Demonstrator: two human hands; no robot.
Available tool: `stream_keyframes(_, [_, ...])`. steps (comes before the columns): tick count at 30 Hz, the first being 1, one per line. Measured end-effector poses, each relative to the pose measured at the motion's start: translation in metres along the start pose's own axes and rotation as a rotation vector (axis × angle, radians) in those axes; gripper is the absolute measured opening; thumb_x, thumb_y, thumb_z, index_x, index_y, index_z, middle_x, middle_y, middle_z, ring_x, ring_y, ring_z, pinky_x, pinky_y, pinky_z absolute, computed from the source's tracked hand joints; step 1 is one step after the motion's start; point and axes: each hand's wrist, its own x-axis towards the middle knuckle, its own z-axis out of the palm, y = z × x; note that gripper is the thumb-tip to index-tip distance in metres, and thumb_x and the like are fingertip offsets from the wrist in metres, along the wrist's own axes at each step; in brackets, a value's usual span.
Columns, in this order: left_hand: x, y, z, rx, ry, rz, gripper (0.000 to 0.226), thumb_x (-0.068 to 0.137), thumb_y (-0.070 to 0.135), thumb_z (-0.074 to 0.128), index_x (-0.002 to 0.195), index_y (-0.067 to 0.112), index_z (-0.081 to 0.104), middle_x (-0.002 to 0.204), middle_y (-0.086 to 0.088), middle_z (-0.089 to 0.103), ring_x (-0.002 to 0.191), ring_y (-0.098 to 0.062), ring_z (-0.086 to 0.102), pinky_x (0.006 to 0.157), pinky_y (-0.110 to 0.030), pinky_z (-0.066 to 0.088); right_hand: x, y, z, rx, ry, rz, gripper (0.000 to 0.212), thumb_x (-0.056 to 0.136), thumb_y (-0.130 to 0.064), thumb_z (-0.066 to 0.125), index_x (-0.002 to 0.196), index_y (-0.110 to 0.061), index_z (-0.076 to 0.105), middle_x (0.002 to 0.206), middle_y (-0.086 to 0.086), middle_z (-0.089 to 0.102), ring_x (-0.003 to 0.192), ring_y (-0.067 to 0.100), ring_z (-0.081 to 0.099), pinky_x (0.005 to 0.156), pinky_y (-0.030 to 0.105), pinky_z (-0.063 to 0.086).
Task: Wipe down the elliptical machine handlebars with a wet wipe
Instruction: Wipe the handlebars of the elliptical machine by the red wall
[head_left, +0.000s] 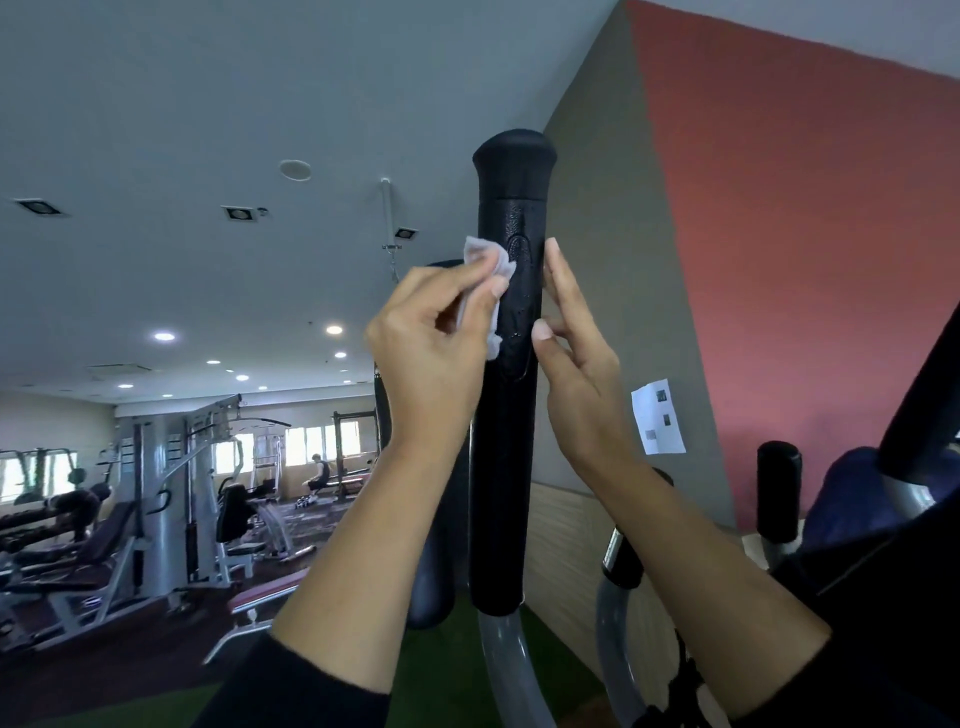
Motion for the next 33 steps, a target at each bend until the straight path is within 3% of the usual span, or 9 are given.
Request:
stream_keyframes(3, [-0.021, -0.014, -0.011, -0.009, -0.052, -0.018, 0.022, 0.082, 0.007, 0.074, 0.101, 0.017, 0.071, 0.090, 0.004, 0.069, 0.084, 0.000, 0.066, 0.076, -0.015, 0.049, 0.000, 0.005, 0.001, -0.065, 0.022, -0.014, 0.054, 0.097, -0.014, 0.043, 0.146, -0.032, 0.027, 0.115, -0.020, 0.048, 0.105, 0.003, 0.049, 0.100, 0.024, 0.035])
stream_keyframes(7, [-0.018, -0.020, -0.017, -0.079, -0.045, -0.092, 0.020, 0.083, 0.015, 0.074, 0.100, 0.024, 0.072, 0.089, 0.009, 0.069, 0.084, -0.008, 0.067, 0.074, -0.026, 0.054, -0.001, 0.003, 0.001, -0.068, 0.018, -0.025, 0.054, 0.099, -0.011, 0.042, 0.146, -0.030, 0.027, 0.149, 0.002, 0.042, 0.133, 0.020, 0.044, 0.112, 0.044, 0.034])
stream_keyframes(11, [0.012, -0.017, -0.004, -0.103, 0.003, -0.069, 0.022, 0.085, 0.022, 0.071, 0.107, 0.023, 0.070, 0.087, 0.009, 0.069, 0.081, -0.011, 0.066, 0.074, -0.019, 0.052, 0.000, -0.003, 0.003, -0.122, 0.027, -0.055, 0.053, 0.100, -0.006, 0.041, 0.147, -0.023, 0.026, 0.151, -0.004, 0.037, 0.120, 0.007, 0.053, 0.099, 0.018, 0.039])
stream_keyframes(15, [-0.012, -0.030, -0.011, -0.122, -0.062, -0.033, 0.024, 0.084, 0.016, 0.072, 0.108, 0.015, 0.069, 0.084, 0.001, 0.069, 0.074, 0.000, 0.062, 0.066, -0.010, 0.046, 0.001, -0.005, 0.004, -0.207, 0.045, -0.081, 0.052, 0.100, -0.012, 0.042, 0.149, -0.019, 0.027, 0.144, -0.018, 0.038, 0.123, 0.016, 0.039, 0.094, 0.012, 0.035])
stream_keyframes(19, [-0.021, -0.044, -0.022, -0.180, -0.098, -0.072, 0.023, 0.083, 0.016, 0.073, 0.106, 0.014, 0.070, 0.084, 0.002, 0.069, 0.073, -0.011, 0.062, 0.064, -0.013, 0.048, 0.003, -0.012, 0.006, -0.320, 0.075, -0.119, 0.052, 0.100, -0.016, 0.041, 0.149, -0.022, 0.026, 0.148, -0.011, 0.038, 0.103, 0.004, 0.054, 0.094, 0.017, 0.039])
stream_keyframes(23, [0.015, -0.043, -0.006, -0.293, -0.031, -0.107, 0.023, 0.084, 0.018, 0.072, 0.107, 0.020, 0.070, 0.084, -0.001, 0.069, 0.072, -0.019, 0.063, 0.067, -0.018, 0.050, 0.004, -0.014, 0.009, -0.419, 0.082, -0.131, 0.052, 0.101, -0.016, 0.044, 0.149, -0.026, 0.026, 0.135, -0.024, 0.045, 0.094, 0.016, 0.057, 0.090, 0.023, 0.045])
stream_keyframes(27, [0.002, -0.049, -0.009, -0.361, -0.107, -0.079, 0.022, 0.083, 0.013, 0.073, 0.104, 0.012, 0.072, 0.081, 0.000, 0.068, 0.067, -0.006, 0.060, 0.065, -0.014, 0.048, 0.004, -0.016, 0.010, -0.464, 0.089, -0.113, 0.054, 0.101, -0.013, 0.045, 0.147, -0.030, 0.026, 0.131, -0.025, 0.047, 0.097, 0.013, 0.059, 0.087, 0.014, 0.042])
stream_keyframes(30, [-0.007, -0.059, -0.020, -0.399, -0.181, -0.074, 0.019, 0.082, 0.009, 0.073, 0.101, 0.008, 0.073, 0.082, -0.009, 0.069, 0.067, -0.003, 0.057, 0.059, -0.013, 0.046, 0.004, -0.019, 0.011, -0.475, 0.109, -0.101, 0.054, 0.099, -0.013, 0.046, 0.148, -0.028, 0.029, 0.124, -0.029, 0.050, 0.100, 0.017, 0.059, 0.089, 0.016, 0.043])
stream_keyframes(33, [0.014, -0.054, -0.011, -0.501, -0.143, -0.141, 0.024, 0.084, 0.003, 0.070, 0.107, 0.011, 0.069, 0.089, -0.020, 0.069, 0.066, -0.002, 0.057, 0.057, -0.007, 0.046, 0.004, -0.021, 0.015, -0.495, 0.141, -0.088, 0.054, 0.098, -0.013, 0.045, 0.148, -0.025, 0.028, 0.135, -0.020, 0.047, 0.105, -0.002, 0.056, 0.092, 0.014, 0.040])
